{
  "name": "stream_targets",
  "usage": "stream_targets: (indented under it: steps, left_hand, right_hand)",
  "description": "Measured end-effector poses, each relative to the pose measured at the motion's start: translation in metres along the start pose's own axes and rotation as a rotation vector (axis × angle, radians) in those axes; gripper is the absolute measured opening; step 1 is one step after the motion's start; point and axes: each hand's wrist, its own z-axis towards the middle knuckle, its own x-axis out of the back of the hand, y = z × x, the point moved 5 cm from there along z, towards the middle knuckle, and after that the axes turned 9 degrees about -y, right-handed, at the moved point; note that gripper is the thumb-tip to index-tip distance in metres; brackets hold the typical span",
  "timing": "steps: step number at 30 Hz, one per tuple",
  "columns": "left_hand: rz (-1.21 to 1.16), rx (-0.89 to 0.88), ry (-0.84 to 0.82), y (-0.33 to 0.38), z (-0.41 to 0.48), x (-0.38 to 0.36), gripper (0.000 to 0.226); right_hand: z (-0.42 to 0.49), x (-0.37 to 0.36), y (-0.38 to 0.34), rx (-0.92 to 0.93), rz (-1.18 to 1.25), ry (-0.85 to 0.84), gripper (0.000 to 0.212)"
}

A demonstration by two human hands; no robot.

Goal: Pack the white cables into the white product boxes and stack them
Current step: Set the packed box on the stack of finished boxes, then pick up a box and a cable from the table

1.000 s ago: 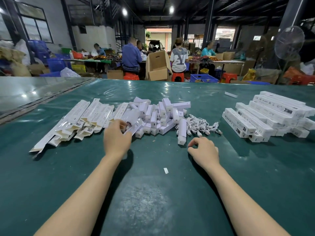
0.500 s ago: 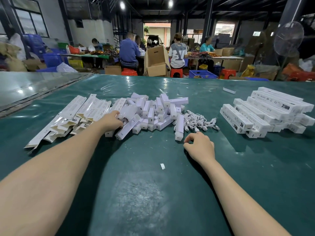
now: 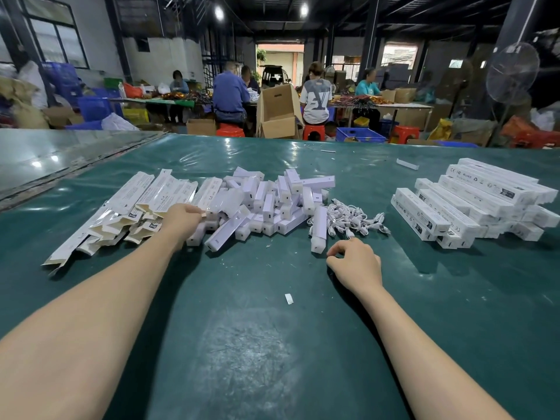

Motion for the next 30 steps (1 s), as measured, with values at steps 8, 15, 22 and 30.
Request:
stream_targets:
  steps: [8, 15, 22, 30]
  left_hand:
    - [0.625, -0.08, -0.111, -0.003, 0.002, -0.008, 0.038]
    - [0.555, -0.177, 0.137, 0.012, -0.006, -0.002, 0.019]
    - [0.038, -0.191, 0.556, 0.007, -0.038, 0.015, 0.023]
    - [-0.523, -0.397, 0.411, 0.048, -0.122, -0.04, 0.019]
  right_hand:
    - [0.001, -0.001, 0.001, 0.007, 0.005, 0.002, 0.017]
    - [0.001, 0.0, 0.001, 0.008, -0.004, 0.018, 0.019]
    - [0.001, -0.001, 0.002, -0.005, 0.002, 0.02, 0.018]
    - [-0.005, 0.003, -0.013, 0.125, 0.763, 0.03, 0.032]
